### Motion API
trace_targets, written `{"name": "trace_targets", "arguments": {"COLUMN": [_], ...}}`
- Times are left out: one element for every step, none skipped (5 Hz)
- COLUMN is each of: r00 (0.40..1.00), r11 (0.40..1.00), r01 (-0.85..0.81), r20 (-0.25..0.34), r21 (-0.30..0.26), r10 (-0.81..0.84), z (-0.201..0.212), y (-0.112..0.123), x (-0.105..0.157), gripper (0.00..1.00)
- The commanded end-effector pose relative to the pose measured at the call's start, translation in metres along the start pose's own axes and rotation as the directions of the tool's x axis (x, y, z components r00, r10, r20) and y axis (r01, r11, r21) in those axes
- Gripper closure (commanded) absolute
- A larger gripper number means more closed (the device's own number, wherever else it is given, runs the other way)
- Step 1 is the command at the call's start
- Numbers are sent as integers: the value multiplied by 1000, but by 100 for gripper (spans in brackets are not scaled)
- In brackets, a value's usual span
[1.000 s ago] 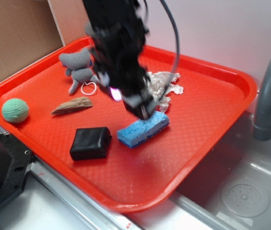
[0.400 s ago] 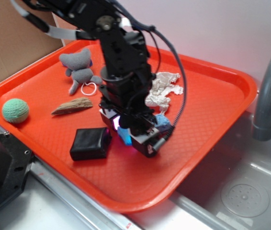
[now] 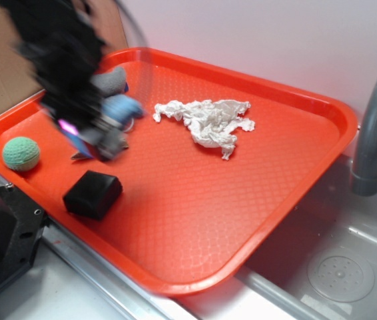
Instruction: Grab the blue sponge.
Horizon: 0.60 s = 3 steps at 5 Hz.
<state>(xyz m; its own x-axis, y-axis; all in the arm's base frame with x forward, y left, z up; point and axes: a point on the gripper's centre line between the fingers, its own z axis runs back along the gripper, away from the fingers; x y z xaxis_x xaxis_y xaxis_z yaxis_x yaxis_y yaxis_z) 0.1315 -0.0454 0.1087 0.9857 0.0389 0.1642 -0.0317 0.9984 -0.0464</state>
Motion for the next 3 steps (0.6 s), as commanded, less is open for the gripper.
{"name": "trace_targets", "arguments": {"r00": [995, 989, 984], "r11": [995, 987, 979], "r01": [-99, -119, -116], "r20": [-14, -76, -118], "r21": [20, 104, 166], "r10": [100, 127, 136], "z": [80, 71, 54], "y": [-12, -29, -37], "x": [40, 65, 76], "gripper": [100, 100, 100]}}
